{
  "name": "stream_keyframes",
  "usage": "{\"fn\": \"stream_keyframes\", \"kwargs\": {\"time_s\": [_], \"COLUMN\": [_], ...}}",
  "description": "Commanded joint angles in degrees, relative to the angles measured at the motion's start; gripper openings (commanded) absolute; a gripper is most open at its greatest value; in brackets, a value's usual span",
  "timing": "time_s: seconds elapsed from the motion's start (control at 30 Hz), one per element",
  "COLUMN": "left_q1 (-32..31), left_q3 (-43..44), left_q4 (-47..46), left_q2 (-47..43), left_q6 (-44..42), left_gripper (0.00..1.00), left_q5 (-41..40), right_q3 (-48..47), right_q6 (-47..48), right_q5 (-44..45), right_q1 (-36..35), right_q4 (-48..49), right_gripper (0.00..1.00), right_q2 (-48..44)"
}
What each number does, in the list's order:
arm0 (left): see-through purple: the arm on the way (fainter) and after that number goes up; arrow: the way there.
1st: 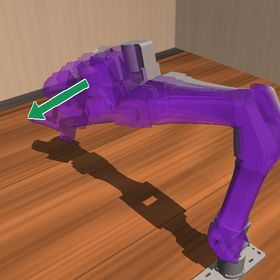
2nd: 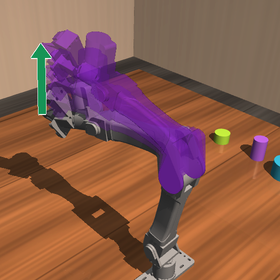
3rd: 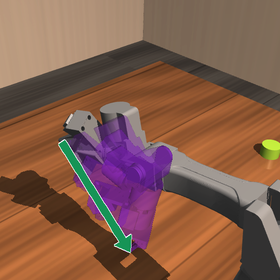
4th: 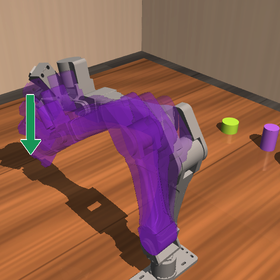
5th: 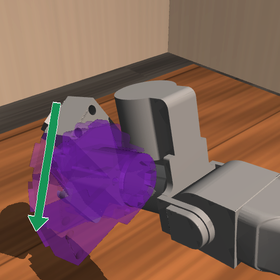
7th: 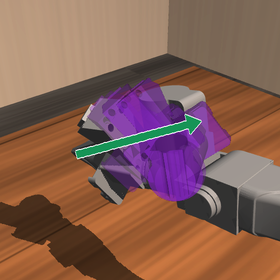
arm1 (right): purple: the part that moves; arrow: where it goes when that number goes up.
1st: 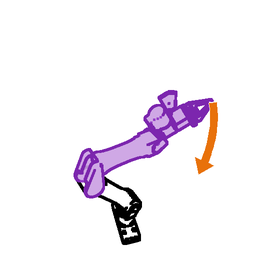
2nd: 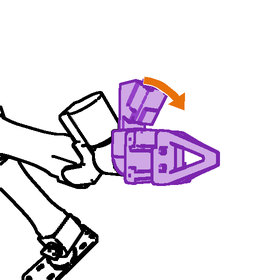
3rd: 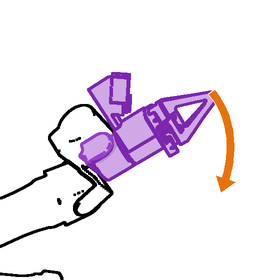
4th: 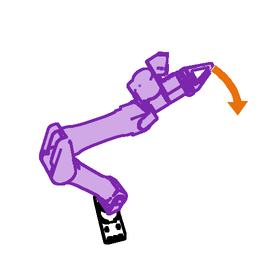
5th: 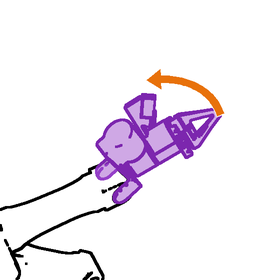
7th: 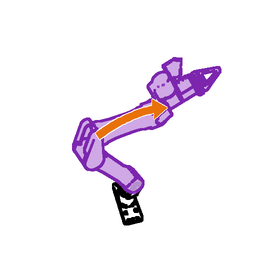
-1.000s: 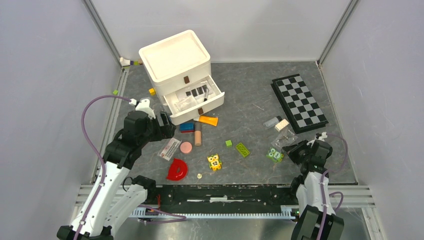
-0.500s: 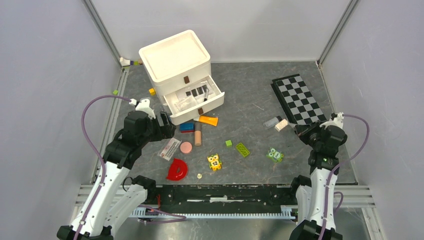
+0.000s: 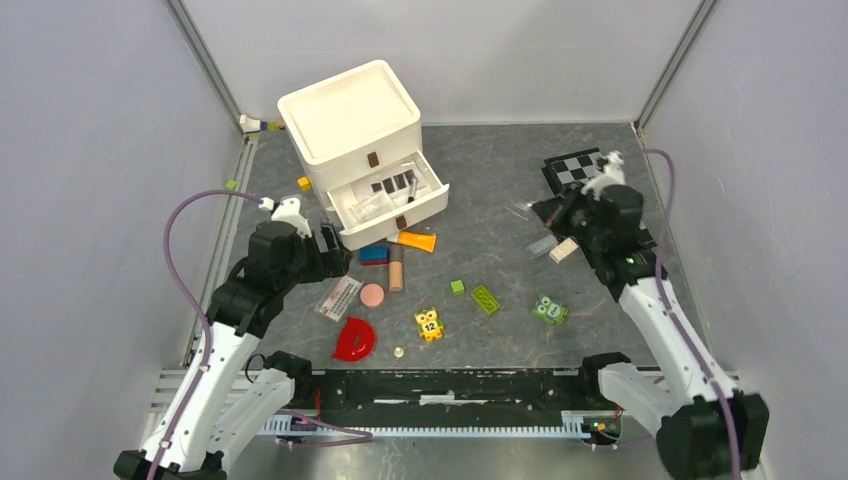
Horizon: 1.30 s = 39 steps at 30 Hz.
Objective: Organize the makeup
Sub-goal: Pick up the makeup from the center of the board, then place the makeup in the drawer.
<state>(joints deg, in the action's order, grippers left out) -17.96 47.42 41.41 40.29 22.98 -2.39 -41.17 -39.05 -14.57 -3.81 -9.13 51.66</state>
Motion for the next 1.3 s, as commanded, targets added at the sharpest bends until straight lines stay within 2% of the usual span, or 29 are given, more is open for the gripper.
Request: {"fn": "stream_keyframes", "kwargs": {"time_s": [0.0, 0.2, 0.37, 0.53, 0.7, 1.2, 1.23, 1.27], "left_q1": [0.12, 0.11, 0.11, 0.16, 0.11, 0.11, 0.11, 0.11], "left_q3": [0.04, 0.04, -0.04, 0.04, 0.04, 0.0, 0.03, 0.05], "left_q4": [-2.38, -2.37, -2.39, -2.39, -2.48, -2.56, -2.56, -2.56], "left_q2": [-0.56, -1.26, -1.84, -1.52, -1.47, -0.67, -0.7, -0.66], "left_q6": [-0.48, -0.48, -0.39, -0.4, -0.48, -0.6, -0.59, -0.57], "left_gripper": [0.91, 0.91, 0.91, 0.91, 0.91, 0.91, 0.91, 0.91], "left_q5": [0.55, 0.11, -0.31, 0.09, 0.18, 0.73, 0.72, 0.72], "right_q3": [-10.05, -21.87, -33.33, -42.74, -47.65, -52.05, -52.06, -52.16], "right_q6": [-1.88, -2.84, -2.87, -3.18, -3.79, -5.51, -5.4, -5.42], "right_q5": [5.16, 9.75, 10.86, 10.72, 12.11, 13.79, 13.58, 13.07], "right_q1": [-12.82, -27.34, -32.98, -34.81, -35.12, -36.35, -36.47, -36.65], "right_q4": [6.92, 12.43, 14.25, 14.38, 14.4, 17.26, 17.09, 16.71], "right_gripper": [0.0, 0.0, 0.0, 0.0, 0.0, 0.0, 0.03, 0.11], "right_q2": [8.62, 23.12, 34.43, 44.11, 50.49, 60.58, 61.03, 61.33]}}
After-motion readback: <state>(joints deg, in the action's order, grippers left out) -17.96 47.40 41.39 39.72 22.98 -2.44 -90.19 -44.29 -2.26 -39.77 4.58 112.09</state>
